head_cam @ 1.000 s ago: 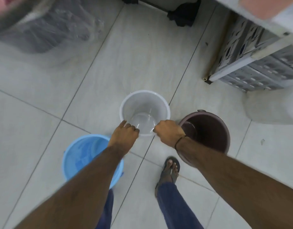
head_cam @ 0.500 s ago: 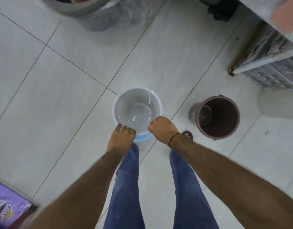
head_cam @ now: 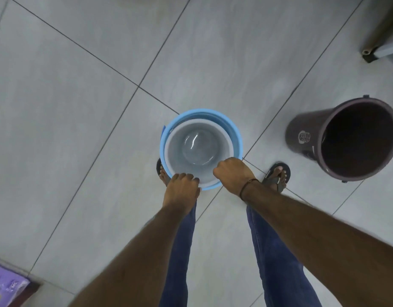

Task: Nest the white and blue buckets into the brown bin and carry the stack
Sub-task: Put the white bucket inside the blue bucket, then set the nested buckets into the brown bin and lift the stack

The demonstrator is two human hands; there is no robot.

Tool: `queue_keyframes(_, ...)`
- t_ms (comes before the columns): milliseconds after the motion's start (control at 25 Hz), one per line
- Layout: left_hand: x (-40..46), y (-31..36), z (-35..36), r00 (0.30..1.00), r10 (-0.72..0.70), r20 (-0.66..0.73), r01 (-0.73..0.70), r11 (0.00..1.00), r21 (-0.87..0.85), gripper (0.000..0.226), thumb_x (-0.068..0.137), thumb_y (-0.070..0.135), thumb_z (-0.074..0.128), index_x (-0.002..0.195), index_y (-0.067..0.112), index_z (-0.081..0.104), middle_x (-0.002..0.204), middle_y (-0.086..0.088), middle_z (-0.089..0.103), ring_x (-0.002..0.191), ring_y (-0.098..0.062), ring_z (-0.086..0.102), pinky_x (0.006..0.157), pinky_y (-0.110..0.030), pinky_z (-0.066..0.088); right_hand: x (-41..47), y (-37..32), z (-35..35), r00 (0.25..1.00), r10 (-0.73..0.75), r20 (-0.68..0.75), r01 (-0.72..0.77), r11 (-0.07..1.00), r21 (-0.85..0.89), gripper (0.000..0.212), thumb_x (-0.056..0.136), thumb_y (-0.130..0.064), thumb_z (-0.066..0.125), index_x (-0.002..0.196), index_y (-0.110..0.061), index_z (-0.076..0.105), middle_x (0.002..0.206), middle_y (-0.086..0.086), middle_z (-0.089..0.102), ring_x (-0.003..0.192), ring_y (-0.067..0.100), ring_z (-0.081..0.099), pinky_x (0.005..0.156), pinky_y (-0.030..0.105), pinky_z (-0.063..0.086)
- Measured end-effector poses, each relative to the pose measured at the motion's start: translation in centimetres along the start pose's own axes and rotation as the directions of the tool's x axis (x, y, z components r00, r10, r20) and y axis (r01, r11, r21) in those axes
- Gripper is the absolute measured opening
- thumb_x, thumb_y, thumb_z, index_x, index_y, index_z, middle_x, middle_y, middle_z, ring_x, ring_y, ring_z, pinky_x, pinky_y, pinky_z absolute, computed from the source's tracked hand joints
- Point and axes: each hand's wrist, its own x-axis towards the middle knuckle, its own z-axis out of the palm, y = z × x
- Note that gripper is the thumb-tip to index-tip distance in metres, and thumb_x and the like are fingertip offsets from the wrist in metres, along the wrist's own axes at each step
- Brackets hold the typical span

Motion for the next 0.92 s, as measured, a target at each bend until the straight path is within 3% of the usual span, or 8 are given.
queue_keyframes(120, 2.3, -1.6, -2.1, 0.971, -0.099, -0.216, 0.076, 0.991, -0.11, 0.009, 0.086, 0.009, 0.063, 0.095, 0.008, 0.063, 0.095, -0.012, 0.063, 0.086, -0.034, 0.06, 0.069, -0.043, 0.049, 1.0, 1.0, 0.4, 0.975, 0.156, -0.159, -0.121, 0.97, 0.211, 0.014, 0.087, -0.007, 0.061, 0.098, -0.015, 0.065, 0.096, 0.005, 0.069, 0.087, 0.027, 0.064, 0.07, 0.033, 0.044)
queue_keyframes(200, 4.9, -3.5, -3.9, 0.876, -0.282, -0.391, 0.216, 0.955, -0.204, 0.029, 0.079, 0.01, 0.067, 0.106, 0.007, 0.057, 0.107, -0.016, 0.058, 0.091, -0.038, 0.056, 0.072, -0.047, 0.047, 1.4, 2.4, 0.3, 0.86, 0.431, -0.272, -0.275, 0.841, 0.465, 0.024, 0.083, -0.017, 0.067, 0.105, -0.012, 0.061, 0.099, 0.008, 0.066, 0.091, 0.029, 0.059, 0.077, 0.039, 0.049)
queue_keyframes(240, 6.3, -4.7, -4.4, 0.832, -0.371, -0.412, 0.27, 0.92, -0.283, 0.042, 0.077, 0.012, 0.069, 0.115, 0.008, 0.052, 0.116, -0.016, 0.055, 0.098, -0.038, 0.053, 0.078, -0.048, 0.047, 1.7, 3.2, 0.7, 0.761, 0.597, -0.254, -0.352, 0.708, 0.612, 0.036, 0.079, -0.022, 0.073, 0.11, -0.011, 0.058, 0.103, 0.01, 0.063, 0.093, 0.031, 0.056, 0.078, 0.042, 0.051)
queue_keyframes(320, 8.8, -7.3, -5.0, 0.837, -0.478, -0.266, 0.331, 0.829, -0.45, 0.057, 0.079, 0.016, 0.072, 0.129, 0.007, 0.044, 0.127, -0.017, 0.05, 0.109, -0.037, 0.05, 0.088, -0.05, 0.046, 2.6, 4.8, 1.6, 0.605, 0.795, 0.052, -0.425, 0.267, 0.865, 0.066, 0.07, -0.03, 0.083, 0.122, -0.01, 0.049, 0.114, 0.011, 0.056, 0.101, 0.032, 0.053, 0.081, 0.043, 0.052)
queue_keyframes(400, 10.6, -9.2, -4.6, 0.901, -0.432, -0.027, 0.354, 0.772, -0.528, 0.048, 0.086, 0.025, 0.07, 0.125, 0.008, 0.047, 0.12, -0.018, 0.058, 0.095, -0.033, 0.053, 0.079, -0.043, 0.048, 3.7, 5.9, 2.9, 0.631, 0.675, 0.383, -0.46, -0.072, 0.885, 0.075, 0.07, -0.034, 0.086, 0.129, -0.01, 0.047, 0.123, 0.011, 0.055, 0.103, 0.028, 0.054, 0.083, 0.037, 0.052)
queue_keyframes(440, 10.9, -9.9, -4.2, 0.926, -0.378, 0.013, 0.333, 0.798, -0.502, 0.043, 0.087, 0.03, 0.069, 0.119, 0.008, 0.05, 0.111, -0.017, 0.062, 0.088, -0.03, 0.053, 0.072, -0.04, 0.046, 4.1, 5.9, 3.6, 0.676, 0.588, 0.445, -0.479, -0.108, 0.871, 0.069, 0.072, -0.034, 0.084, 0.127, -0.01, 0.05, 0.122, 0.011, 0.057, 0.098, 0.026, 0.054, 0.079, 0.034, 0.052)
queue_keyframes(520, 10.4, -10.5, -4.1, 0.951, -0.309, -0.026, 0.271, 0.869, -0.414, 0.039, 0.088, 0.038, 0.068, 0.111, 0.01, 0.053, 0.098, -0.013, 0.064, 0.079, -0.027, 0.054, 0.066, -0.036, 0.043, 4.5, 5.4, 4.6, 0.712, 0.578, 0.399, -0.47, -0.03, 0.882, 0.054, 0.077, -0.034, 0.079, 0.12, -0.011, 0.054, 0.115, 0.011, 0.06, 0.091, 0.025, 0.054, 0.071, 0.032, 0.048)
queue_keyframes(920, 4.2, 0.3, -16.9, 0.972, -0.199, -0.122, 0.142, 0.918, -0.37, 0.045, 0.076, 0.058, 0.073, 0.104, 0.026, 0.06, 0.082, 0.0, 0.065, 0.073, -0.023, 0.063, 0.066, -0.035, 0.056, -10.9, 10.7, 0.9, 0.582, 0.761, 0.285, -0.283, -0.139, 0.949, 0.053, 0.069, -0.037, 0.082, 0.111, -0.021, 0.053, 0.097, 0.005, 0.059, 0.079, 0.022, 0.054, 0.063, 0.028, 0.04)
